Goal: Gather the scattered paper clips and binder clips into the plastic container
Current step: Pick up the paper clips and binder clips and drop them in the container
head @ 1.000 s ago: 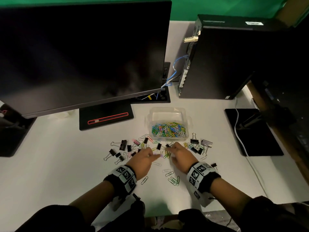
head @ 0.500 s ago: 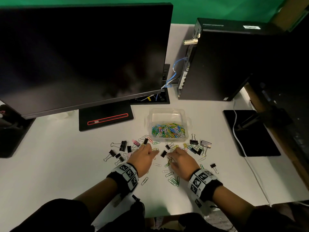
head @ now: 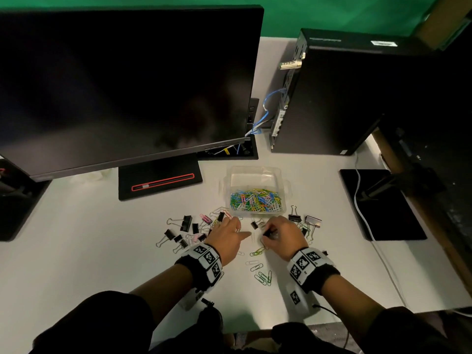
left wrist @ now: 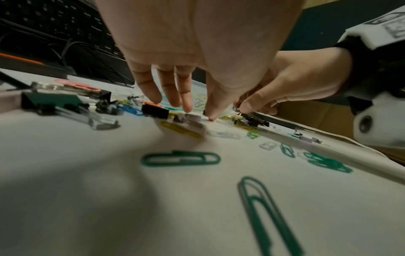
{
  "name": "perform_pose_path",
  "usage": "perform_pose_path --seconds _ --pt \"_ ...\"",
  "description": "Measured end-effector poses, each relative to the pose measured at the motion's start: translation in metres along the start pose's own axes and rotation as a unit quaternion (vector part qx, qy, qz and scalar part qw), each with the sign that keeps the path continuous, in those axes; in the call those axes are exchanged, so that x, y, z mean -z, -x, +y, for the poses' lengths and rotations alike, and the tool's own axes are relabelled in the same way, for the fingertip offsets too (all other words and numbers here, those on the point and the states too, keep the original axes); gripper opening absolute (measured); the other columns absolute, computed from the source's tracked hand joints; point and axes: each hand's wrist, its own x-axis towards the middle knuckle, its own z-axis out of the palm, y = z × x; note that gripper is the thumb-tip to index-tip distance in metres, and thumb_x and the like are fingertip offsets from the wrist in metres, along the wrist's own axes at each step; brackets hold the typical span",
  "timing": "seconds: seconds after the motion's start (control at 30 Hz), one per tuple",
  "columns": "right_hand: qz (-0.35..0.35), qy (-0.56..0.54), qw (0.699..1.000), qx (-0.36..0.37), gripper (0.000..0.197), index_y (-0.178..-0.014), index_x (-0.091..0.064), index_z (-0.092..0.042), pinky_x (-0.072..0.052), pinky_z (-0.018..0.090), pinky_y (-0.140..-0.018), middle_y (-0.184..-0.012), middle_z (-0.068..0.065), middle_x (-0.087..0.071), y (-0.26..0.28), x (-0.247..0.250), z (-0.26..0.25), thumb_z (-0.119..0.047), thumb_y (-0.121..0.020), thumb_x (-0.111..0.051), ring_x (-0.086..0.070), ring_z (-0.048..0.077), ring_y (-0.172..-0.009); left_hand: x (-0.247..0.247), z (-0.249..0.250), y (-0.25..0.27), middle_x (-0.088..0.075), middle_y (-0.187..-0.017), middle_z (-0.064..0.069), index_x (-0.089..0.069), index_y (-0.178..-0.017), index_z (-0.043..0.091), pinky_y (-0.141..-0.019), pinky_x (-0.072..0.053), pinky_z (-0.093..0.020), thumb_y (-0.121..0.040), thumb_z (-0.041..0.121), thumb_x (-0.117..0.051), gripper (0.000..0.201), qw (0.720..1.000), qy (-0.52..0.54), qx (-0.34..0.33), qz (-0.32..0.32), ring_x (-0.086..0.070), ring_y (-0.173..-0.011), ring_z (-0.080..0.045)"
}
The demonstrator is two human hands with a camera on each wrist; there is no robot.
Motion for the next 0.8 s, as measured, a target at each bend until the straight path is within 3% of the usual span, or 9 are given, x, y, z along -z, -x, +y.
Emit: perform_pose_path --seconds 0.13,0.3,0.43,0.5,0.6,0.67,0.73,0.8 --pt "0.018 0.009 0.999 -0.029 0.016 -0.085 -0.06 -0.012 -0.044 0.028 -0.068 -0.091 0.006 -0.06 -0.003 0.017 0.019 -0.021 -0.075 -0.068 -0.056 0.022 -0.083 -0.003 0.007 0.005 -0.028 -0.145 -0.006 -0.034 -0.139 0.033 -0.106 -0.025 -0.045 -0.093 0.011 -0.04 0.052 0.998 -0.047 -0.042 -0.016 -0.027 -0.131 -0.028" --pt "0.003 0.049 0.998 -0.024 0.013 -0.087 -0.065 -0.012 -0.041 0.025 -0.068 -0.094 0.008 -0.062 -0.009 0.017 0.03 -0.018 -0.076 -0.067 -0.058 0.023 -0.085 0.0 0.015 0.003 -0.021 -0.151 -0.007 -0.023 -0.144 0.026 -0.108 -0.022 -0.049 -0.093 0.012 -0.041 0.056 0.996 -0.064 -0.049 -0.035 -0.02 -0.136 -0.028" --pt "0.009 0.033 0.999 0.029 0.012 -0.09 -0.067 -0.014 -0.044 0.029 -0.072 -0.092 0.006 -0.058 0.001 0.011 0.023 -0.014 -0.079 -0.062 -0.057 0.025 -0.088 -0.001 0.017 0.006 -0.021 -0.151 -0.006 -0.029 -0.141 0.033 -0.108 -0.022 -0.047 -0.088 0.005 -0.041 0.061 0.993 -0.064 -0.079 -0.053 -0.02 -0.137 -0.029" --pt "-0.025 0.046 0.996 0.069 0.011 -0.087 -0.068 -0.016 -0.048 0.033 -0.075 -0.091 0.006 -0.058 0.009 0.004 0.019 -0.015 -0.082 -0.058 -0.058 0.026 -0.092 -0.003 0.017 0.011 -0.021 -0.152 -0.004 -0.034 -0.138 0.037 -0.108 -0.021 -0.045 -0.087 0.005 -0.041 0.061 0.991 -0.062 -0.102 -0.058 -0.019 -0.137 -0.029" --pt "-0.073 0.083 0.99 0.084 0.018 -0.092 -0.067 -0.017 -0.049 0.033 -0.081 -0.104 0.009 -0.061 0.019 -0.007 0.014 -0.017 -0.084 -0.051 -0.055 0.026 -0.103 -0.007 0.014 0.021 -0.027 -0.15 -0.005 -0.041 -0.135 0.036 -0.106 -0.024 -0.045 -0.087 0.004 -0.042 0.058 0.99 -0.039 -0.13 -0.042 -0.024 -0.136 -0.03" --pt "-0.075 0.076 0.991 0.075 0.02 -0.098 -0.067 -0.013 -0.044 0.028 -0.079 -0.107 0.009 -0.061 0.025 -0.014 0.013 -0.014 -0.085 -0.051 -0.056 0.026 -0.103 -0.007 0.008 0.028 -0.038 -0.144 -0.007 -0.045 -0.133 0.031 -0.105 -0.029 -0.046 -0.088 0.009 -0.045 0.051 0.993 -0.003 -0.114 -0.012 -0.031 -0.133 -0.031" --pt "-0.078 0.049 0.993 0.078 0.024 -0.106 -0.066 -0.011 -0.043 0.027 -0.086 -0.112 0.009 -0.06 0.032 -0.021 0.013 -0.012 -0.086 -0.052 -0.055 0.025 -0.107 -0.005 -0.003 0.033 -0.045 -0.135 -0.007 -0.046 -0.133 0.025 -0.104 -0.034 -0.045 -0.089 0.021 -0.049 0.044 0.995 0.037 -0.092 0.003 -0.036 -0.129 -0.029" --pt "-0.093 0.031 0.991 0.092 0.025 -0.107 -0.066 -0.011 -0.04 0.023 -0.088 -0.112 0.009 -0.059 0.036 -0.027 0.012 -0.01 -0.086 -0.053 -0.054 0.025 -0.108 0.0 -0.014 0.039 -0.044 -0.131 -0.006 -0.043 -0.136 0.022 -0.105 -0.034 -0.038 -0.086 0.033 -0.055 0.053 0.995 0.066 -0.075 -0.014 -0.037 -0.125 -0.024"
